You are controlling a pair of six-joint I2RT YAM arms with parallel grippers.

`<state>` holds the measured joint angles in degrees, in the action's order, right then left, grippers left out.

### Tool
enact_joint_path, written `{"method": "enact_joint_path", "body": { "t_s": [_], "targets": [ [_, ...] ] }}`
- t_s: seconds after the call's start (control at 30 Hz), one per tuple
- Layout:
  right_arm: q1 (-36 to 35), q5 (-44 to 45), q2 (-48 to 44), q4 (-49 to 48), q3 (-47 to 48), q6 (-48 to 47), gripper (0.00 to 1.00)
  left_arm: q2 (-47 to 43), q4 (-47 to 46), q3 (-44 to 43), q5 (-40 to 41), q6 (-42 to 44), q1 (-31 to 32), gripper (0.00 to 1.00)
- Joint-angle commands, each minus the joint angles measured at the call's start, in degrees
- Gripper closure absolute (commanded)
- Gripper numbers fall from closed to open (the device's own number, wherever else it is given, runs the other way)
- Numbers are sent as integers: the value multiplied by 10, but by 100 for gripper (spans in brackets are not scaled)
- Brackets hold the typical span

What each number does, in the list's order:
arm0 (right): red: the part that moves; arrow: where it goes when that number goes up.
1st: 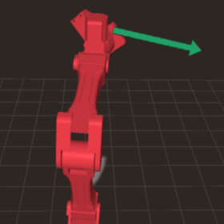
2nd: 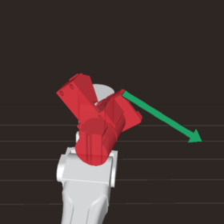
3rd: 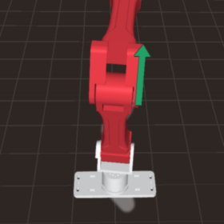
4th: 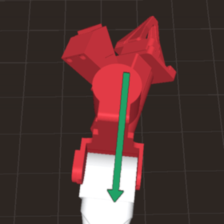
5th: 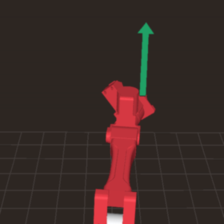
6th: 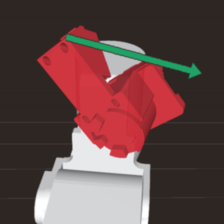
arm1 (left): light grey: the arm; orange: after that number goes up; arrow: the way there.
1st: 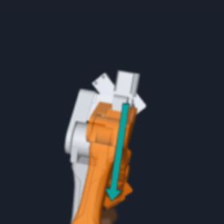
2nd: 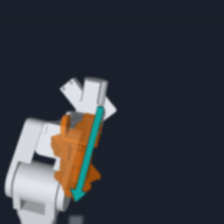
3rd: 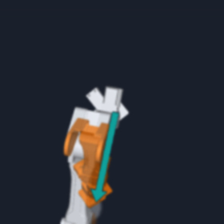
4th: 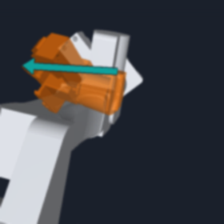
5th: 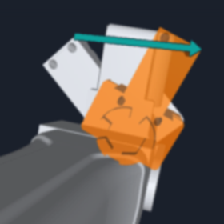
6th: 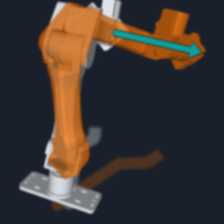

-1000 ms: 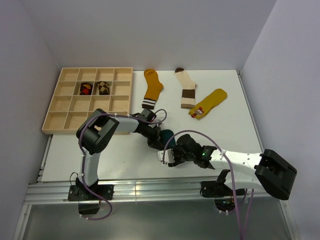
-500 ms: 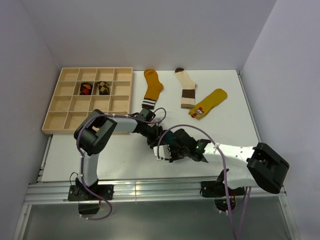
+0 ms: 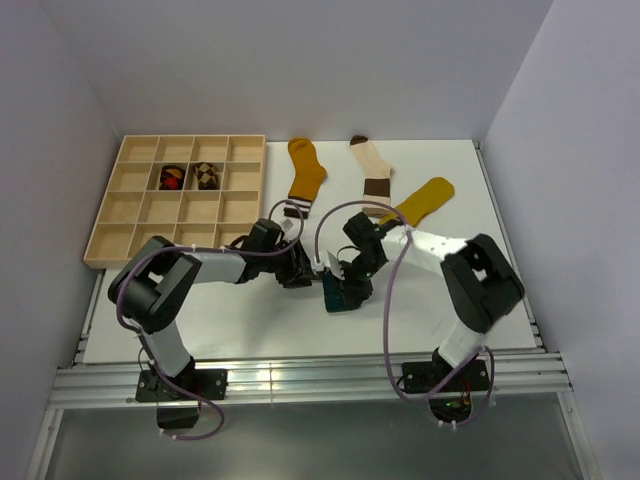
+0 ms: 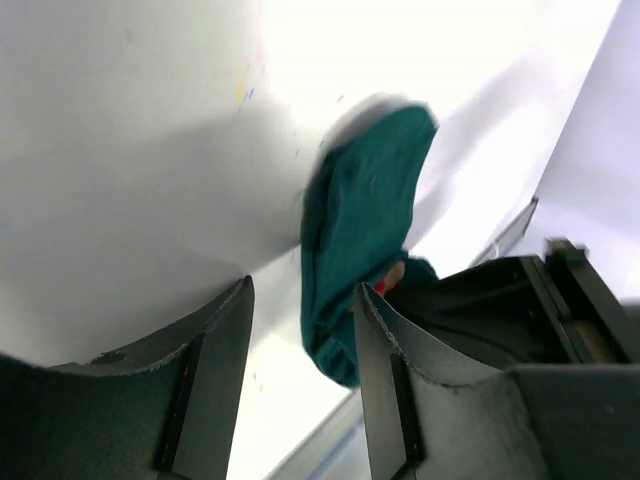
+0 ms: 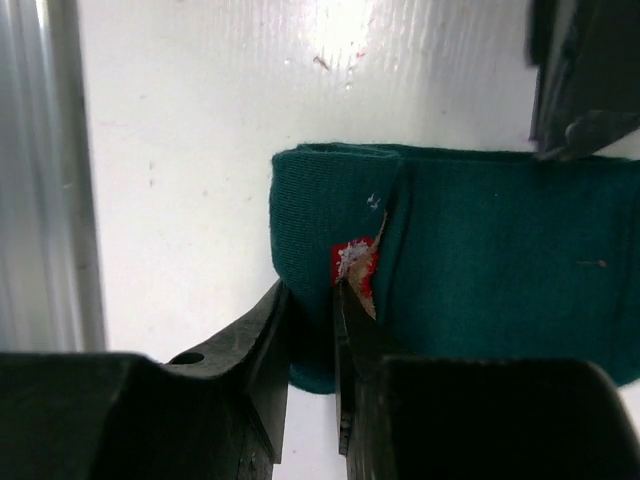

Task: Roll the socks
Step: Roll the sock at the center of the board.

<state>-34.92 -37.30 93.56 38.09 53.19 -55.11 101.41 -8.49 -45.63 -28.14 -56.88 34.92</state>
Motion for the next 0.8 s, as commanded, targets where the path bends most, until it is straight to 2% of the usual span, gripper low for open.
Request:
{"method": "enact_joint_path", "body": {
  "t_s": [0.0, 0.13, 0.17, 0.27, 0.37, 0.43, 0.5, 0.57, 0.77],
  "targets": [
    [33, -58, 77, 173, 64, -63, 80, -31, -122, 33, 64, 11, 1, 50],
    [64, -81, 171, 285, 152, -106, 80, -68, -193, 94, 97, 44, 1, 51],
    [76, -83, 210, 324, 169, -111, 80, -82, -201, 104, 132, 75, 2, 50],
    [92, -103, 257, 380, 234, -117, 80, -132, -216, 139, 171, 141, 14, 49],
    [107, -116, 304, 413, 281, -111, 78, -184, -251, 168, 185, 209, 38, 45],
    [112, -111, 333, 418, 302, -91, 77, -204, -229, 148, 193, 258, 75, 43],
    [112, -106, 353, 427, 324, -74, 76, -194, -184, 121, 215, 296, 115, 36],
    [112, -103, 376, 432, 339, -64, 75, -177, -167, 82, 222, 317, 148, 36],
    [120, -95, 384, 407, 341, -31, 74, -107, -157, 28, 219, 343, 195, 35]
  ]
}}
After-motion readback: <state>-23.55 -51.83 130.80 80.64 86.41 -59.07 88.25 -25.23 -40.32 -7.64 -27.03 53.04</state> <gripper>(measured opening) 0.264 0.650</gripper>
